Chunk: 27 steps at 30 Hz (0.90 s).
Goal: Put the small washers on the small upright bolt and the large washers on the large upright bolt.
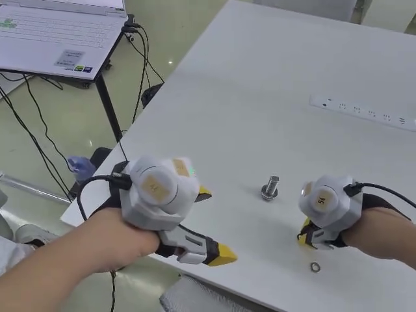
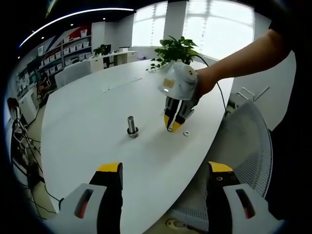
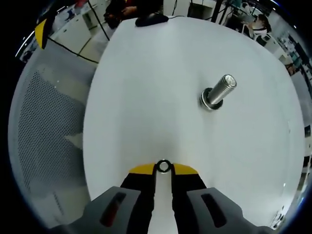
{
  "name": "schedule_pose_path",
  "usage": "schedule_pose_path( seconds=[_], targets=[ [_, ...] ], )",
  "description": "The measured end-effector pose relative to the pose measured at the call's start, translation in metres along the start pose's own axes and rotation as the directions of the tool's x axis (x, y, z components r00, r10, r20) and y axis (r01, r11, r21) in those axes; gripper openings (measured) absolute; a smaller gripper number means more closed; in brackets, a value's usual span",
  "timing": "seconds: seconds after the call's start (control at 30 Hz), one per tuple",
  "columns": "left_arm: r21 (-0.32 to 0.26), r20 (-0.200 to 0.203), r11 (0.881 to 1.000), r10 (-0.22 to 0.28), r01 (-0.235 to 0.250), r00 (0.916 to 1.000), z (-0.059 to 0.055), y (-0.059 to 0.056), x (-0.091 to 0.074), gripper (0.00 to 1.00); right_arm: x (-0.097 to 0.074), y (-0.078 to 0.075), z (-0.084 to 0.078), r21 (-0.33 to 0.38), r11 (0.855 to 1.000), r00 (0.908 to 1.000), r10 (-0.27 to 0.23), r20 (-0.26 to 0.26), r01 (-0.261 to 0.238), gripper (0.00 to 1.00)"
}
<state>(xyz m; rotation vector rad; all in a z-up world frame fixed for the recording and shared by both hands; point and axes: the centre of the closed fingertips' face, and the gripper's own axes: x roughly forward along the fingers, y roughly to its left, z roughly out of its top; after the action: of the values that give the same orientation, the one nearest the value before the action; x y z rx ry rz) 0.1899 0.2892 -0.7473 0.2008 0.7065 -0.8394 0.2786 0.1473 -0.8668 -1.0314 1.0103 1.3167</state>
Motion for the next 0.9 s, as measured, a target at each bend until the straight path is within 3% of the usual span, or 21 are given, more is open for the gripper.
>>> schedule_pose_path(
  seconds=[0.4, 0.6, 0.73, 0.9],
  targets=[
    [0.014, -0.001, 1.0, -0.008, 0.008, 1.0, 0.004, 0.0, 0.006, 0.69, -0.04, -0.005, -0.046, 0.085, 0.996, 0.9994, -0.031, -0.016, 0.032, 0.12],
    [0.02, -0.008, 1.0, -0.018, 0.018, 0.9998, 0.006, -0.005, 0.012, 0.69, -0.056, -0.018, -0.073, 0.155, 0.986, 0.9983, -0.053, -0.025, 0.056, 0.12],
    [0.022, -0.006, 1.0, -0.02, 0.02, 0.9998, 0.008, -0.007, 0.014, 0.7, -0.064, -0.026, -0.082, 0.165, 0.984, 0.9973, -0.064, -0.036, 0.069, 0.12],
    [0.02, -0.013, 1.0, -0.019, 0.019, 0.9997, 0.005, -0.005, 0.017, 0.72, -0.077, -0.044, -0.081, 0.179, 0.98, 0.9962, -0.082, -0.031, 0.086, 0.12]
  ],
)
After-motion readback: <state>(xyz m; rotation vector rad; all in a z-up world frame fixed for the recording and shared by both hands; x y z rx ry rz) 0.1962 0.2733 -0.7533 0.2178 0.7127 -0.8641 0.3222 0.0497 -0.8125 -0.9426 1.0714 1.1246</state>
